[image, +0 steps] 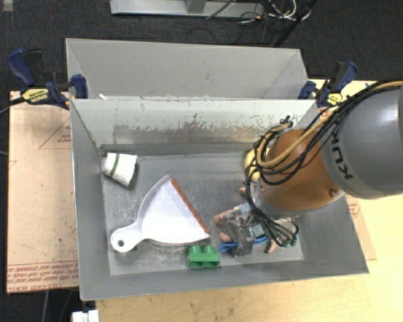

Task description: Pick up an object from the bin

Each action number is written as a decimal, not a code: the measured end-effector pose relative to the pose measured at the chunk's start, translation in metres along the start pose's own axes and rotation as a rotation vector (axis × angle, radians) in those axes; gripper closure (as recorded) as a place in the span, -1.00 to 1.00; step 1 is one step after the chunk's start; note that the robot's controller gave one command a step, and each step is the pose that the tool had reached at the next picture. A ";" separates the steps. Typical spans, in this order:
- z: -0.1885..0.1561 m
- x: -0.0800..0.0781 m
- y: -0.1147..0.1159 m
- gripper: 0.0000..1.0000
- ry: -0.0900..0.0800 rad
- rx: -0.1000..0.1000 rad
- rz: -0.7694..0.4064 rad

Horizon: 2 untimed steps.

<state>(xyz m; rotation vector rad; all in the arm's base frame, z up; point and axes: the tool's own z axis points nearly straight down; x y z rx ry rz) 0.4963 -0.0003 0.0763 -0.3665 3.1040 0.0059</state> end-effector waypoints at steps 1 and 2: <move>0.000 0.000 0.000 1.00 0.000 0.000 0.000; 0.002 -0.003 0.001 1.00 -0.002 0.001 0.009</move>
Offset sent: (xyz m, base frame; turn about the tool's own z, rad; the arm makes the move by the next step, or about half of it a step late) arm 0.0021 0.0040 -0.0063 0.0177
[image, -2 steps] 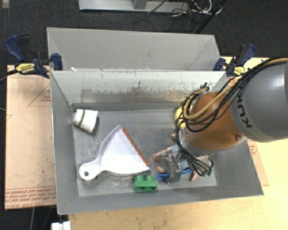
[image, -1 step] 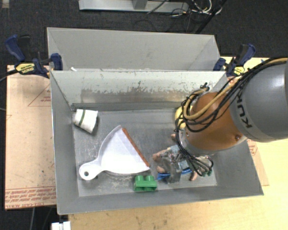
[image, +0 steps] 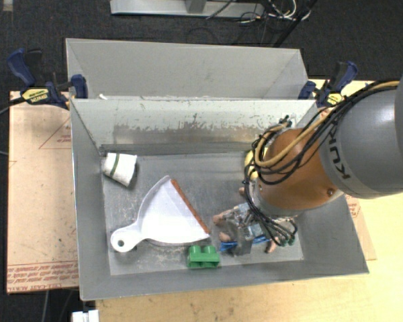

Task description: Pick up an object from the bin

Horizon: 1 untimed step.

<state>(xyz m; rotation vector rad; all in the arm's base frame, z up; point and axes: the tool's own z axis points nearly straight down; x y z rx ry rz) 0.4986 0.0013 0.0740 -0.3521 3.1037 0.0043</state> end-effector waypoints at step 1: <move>-0.042 -0.008 0.003 1.00 0.011 -0.004 -0.048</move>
Offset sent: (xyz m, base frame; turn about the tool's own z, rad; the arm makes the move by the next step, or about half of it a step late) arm 0.0123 -0.0055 0.0074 -0.0499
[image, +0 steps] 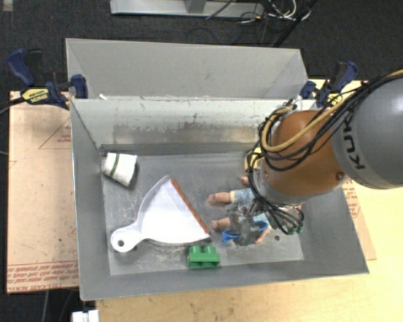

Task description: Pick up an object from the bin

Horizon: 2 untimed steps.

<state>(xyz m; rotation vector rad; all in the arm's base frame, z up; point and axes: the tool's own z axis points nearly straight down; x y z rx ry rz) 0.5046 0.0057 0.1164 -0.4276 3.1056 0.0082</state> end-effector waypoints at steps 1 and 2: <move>-0.024 -0.006 -0.004 1.00 -0.018 0.005 -0.013; -0.041 0.001 0.005 1.00 0.003 -0.002 -0.015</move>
Offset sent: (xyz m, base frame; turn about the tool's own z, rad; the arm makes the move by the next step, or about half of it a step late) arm -0.0043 0.0116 0.0810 -0.0157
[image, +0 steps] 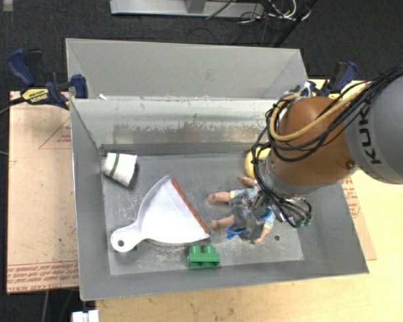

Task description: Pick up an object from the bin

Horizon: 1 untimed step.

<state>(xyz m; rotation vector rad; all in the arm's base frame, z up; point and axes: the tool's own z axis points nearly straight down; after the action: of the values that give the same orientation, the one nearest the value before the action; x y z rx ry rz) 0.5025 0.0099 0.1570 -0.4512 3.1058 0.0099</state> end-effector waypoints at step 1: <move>0.017 -0.002 0.010 1.00 -0.027 0.008 -0.028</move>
Offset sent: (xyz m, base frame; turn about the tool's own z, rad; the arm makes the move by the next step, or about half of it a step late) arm -0.0169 0.0191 0.1296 0.0006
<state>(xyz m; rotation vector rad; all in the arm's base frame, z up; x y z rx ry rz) 0.5018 0.0206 0.1404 -0.4904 3.0716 0.0031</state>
